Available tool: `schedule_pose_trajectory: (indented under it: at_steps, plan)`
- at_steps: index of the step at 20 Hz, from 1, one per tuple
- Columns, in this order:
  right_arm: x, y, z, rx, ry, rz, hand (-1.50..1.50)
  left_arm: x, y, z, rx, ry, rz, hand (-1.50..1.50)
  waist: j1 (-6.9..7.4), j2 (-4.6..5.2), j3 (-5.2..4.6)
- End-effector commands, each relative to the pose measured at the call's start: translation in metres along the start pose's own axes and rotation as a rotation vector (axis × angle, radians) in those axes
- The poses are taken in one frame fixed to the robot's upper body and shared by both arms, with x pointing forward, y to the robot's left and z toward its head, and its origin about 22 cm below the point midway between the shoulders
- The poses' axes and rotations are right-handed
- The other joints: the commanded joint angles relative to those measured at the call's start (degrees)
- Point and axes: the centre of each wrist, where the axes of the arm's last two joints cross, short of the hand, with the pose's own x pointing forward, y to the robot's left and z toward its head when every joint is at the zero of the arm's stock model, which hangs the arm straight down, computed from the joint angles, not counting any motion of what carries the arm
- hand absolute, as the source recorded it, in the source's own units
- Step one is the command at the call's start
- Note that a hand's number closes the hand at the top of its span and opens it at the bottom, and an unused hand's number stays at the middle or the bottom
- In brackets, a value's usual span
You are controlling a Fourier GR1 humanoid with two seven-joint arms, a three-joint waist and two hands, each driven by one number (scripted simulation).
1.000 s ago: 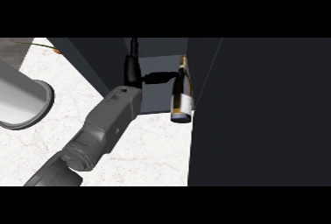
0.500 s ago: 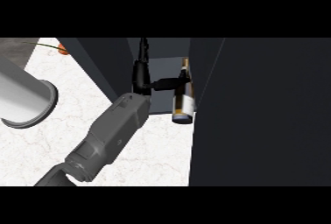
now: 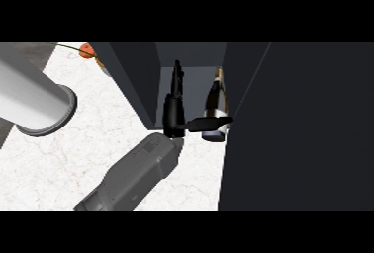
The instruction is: Pick up the wine, place it into the cabinet and close the cabinet
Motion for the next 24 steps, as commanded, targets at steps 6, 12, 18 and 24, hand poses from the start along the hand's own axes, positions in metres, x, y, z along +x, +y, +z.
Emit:
schedule_pose_trajectory:
  at_steps: [6,12,18,24]
  plan:
    - [0.022,0.006,0.018,-0.037,0.013,0.027,-1.50,0.015,-0.001,0.075,-0.052,0.007,0.155,-1.50,0.78,-0.22,0.00]
    - [0.013,0.006,0.012,-0.038,0.015,0.045,-1.50,0.050,0.025,0.104,-0.066,-0.020,0.168,-1.50,1.01,-0.09,0.01]
    - [0.017,-0.011,0.020,-0.032,0.028,0.073,-1.50,0.073,0.075,0.147,-0.072,0.019,0.142,1.50,1.02,-0.10,0.02]
    - [0.024,-0.016,0.032,0.142,0.129,0.161,1.50,0.080,0.114,0.175,-0.131,0.059,0.103,1.50,0.72,-0.18,0.02]
